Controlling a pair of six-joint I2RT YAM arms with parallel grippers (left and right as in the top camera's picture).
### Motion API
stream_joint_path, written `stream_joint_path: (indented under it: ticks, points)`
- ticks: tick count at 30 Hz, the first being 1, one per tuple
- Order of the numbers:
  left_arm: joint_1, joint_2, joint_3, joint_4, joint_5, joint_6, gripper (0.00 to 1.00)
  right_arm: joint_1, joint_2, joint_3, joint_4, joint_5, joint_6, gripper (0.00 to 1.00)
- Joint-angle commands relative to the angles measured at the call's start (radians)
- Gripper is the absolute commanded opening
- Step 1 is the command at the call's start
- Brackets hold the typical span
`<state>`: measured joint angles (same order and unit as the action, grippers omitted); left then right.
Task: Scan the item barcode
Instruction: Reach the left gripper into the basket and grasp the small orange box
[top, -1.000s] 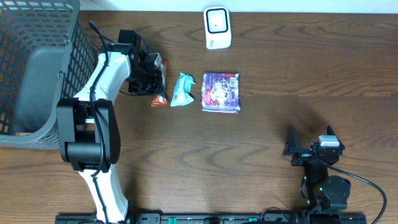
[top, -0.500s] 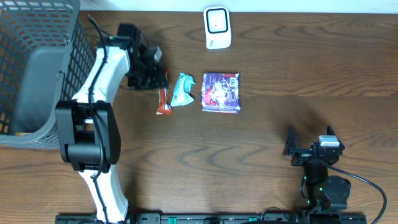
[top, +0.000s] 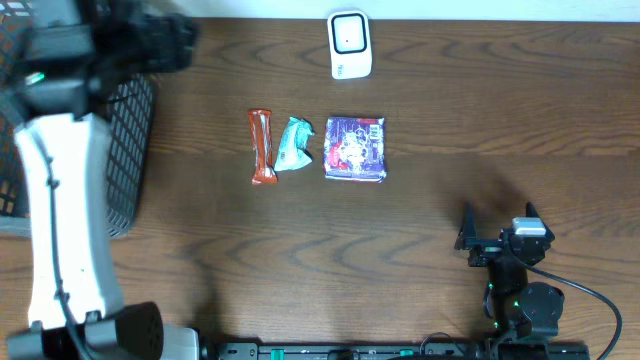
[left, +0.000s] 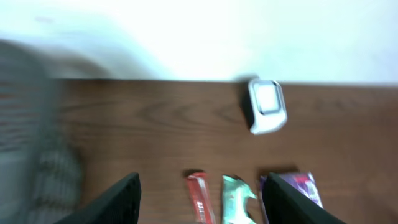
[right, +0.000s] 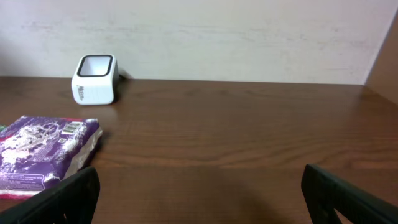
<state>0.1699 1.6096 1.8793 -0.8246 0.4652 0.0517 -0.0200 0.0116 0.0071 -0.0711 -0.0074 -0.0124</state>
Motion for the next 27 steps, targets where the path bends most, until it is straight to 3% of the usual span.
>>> stream_joint_path:
  ticks: [1, 6, 10, 15, 20, 24, 27]
  points:
    - [0.121, -0.008, 0.003, -0.001, -0.014, -0.111, 0.63, 0.008, -0.006, -0.002, -0.004, 0.001, -0.011, 0.99]
    - [0.295, 0.0, -0.013, -0.015, -0.049, -0.299, 0.63, 0.009, -0.006, -0.002, -0.005, 0.001, -0.011, 0.99]
    - [0.37, 0.035, -0.026, -0.082, -0.247, -0.417, 0.64, 0.008, -0.006, -0.002, -0.004, 0.001, -0.011, 0.99]
    - [0.384, 0.097, -0.027, -0.183, -0.48, -0.436, 0.73, 0.008, -0.006, -0.002, -0.004, 0.001, -0.011, 0.99]
    - [0.385, 0.182, -0.027, -0.249, -0.726, -0.6, 0.78, 0.008, -0.006, -0.002, -0.005, 0.001, -0.011, 0.99]
    - [0.389, 0.257, -0.027, -0.258, -0.755, -0.62, 0.79, 0.008, -0.006, -0.002, -0.004, 0.001, -0.011, 0.99]
    - [0.407, 0.311, -0.028, -0.288, -0.775, -0.712, 0.8, 0.008, -0.006, -0.002, -0.005, 0.001, -0.011, 0.99]
